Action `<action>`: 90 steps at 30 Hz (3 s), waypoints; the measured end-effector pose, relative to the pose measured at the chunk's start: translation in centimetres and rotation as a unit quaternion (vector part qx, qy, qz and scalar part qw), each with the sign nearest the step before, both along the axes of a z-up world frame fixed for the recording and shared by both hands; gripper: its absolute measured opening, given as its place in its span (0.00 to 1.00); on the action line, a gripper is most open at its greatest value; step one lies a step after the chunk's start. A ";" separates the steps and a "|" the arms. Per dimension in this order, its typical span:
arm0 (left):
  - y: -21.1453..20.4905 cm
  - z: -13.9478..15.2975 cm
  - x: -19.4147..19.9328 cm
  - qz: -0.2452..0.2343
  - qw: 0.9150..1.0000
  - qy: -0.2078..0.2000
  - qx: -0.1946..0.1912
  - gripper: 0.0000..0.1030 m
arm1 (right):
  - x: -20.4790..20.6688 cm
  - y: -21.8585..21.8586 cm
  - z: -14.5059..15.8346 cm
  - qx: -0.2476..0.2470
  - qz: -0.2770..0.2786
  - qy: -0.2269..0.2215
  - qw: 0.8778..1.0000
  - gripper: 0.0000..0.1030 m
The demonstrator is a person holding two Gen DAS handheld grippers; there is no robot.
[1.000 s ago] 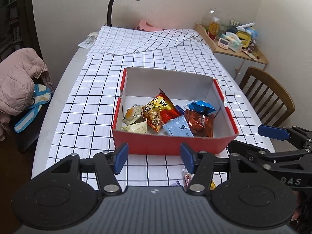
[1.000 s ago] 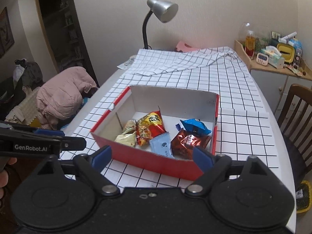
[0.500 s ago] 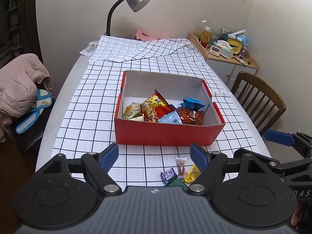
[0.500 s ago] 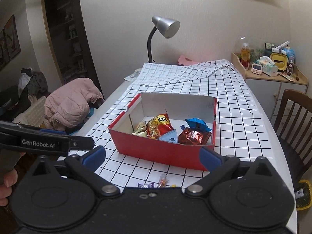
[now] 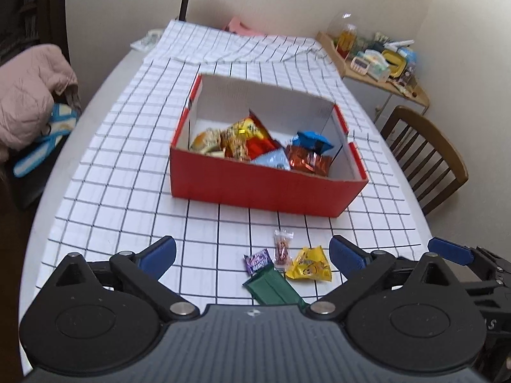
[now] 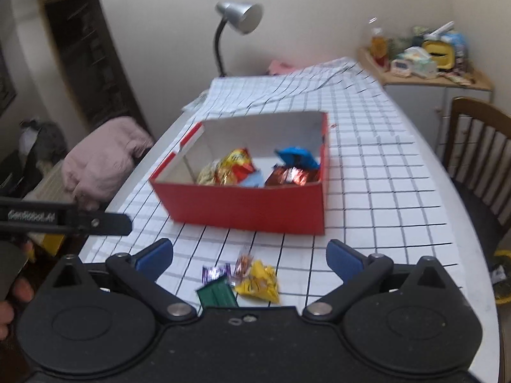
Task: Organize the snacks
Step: 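Move both tools back over the remaining snacks, then grasp the yellow bag with right tool while left tool grasps green bar, then carry both snacks into the red box and open both tools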
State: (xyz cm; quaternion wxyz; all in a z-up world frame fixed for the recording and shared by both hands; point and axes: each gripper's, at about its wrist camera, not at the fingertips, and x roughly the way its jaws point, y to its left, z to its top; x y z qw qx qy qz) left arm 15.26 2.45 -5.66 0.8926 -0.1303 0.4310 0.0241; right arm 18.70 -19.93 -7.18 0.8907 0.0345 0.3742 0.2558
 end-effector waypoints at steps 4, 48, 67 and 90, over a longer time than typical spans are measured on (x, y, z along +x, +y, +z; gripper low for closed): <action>-1.0 -2.0 1.1 0.011 1.000 0.027 -0.007 1.00 | 1.0 -0.3 -1.6 -0.017 0.041 0.006 0.999 0.99; -6.6 -13.3 6.1 0.154 0.966 0.206 0.038 0.45 | 5.7 3.6 -12.0 -0.133 0.311 0.009 0.941 0.31; -3.5 -10.7 3.0 0.183 0.965 0.189 -0.017 0.44 | 4.7 -0.3 -10.1 -0.090 0.214 0.035 0.972 0.22; -2.2 -8.2 1.0 0.184 0.970 0.161 -0.011 0.44 | 2.8 -1.2 -10.4 -0.093 0.224 0.040 0.969 0.21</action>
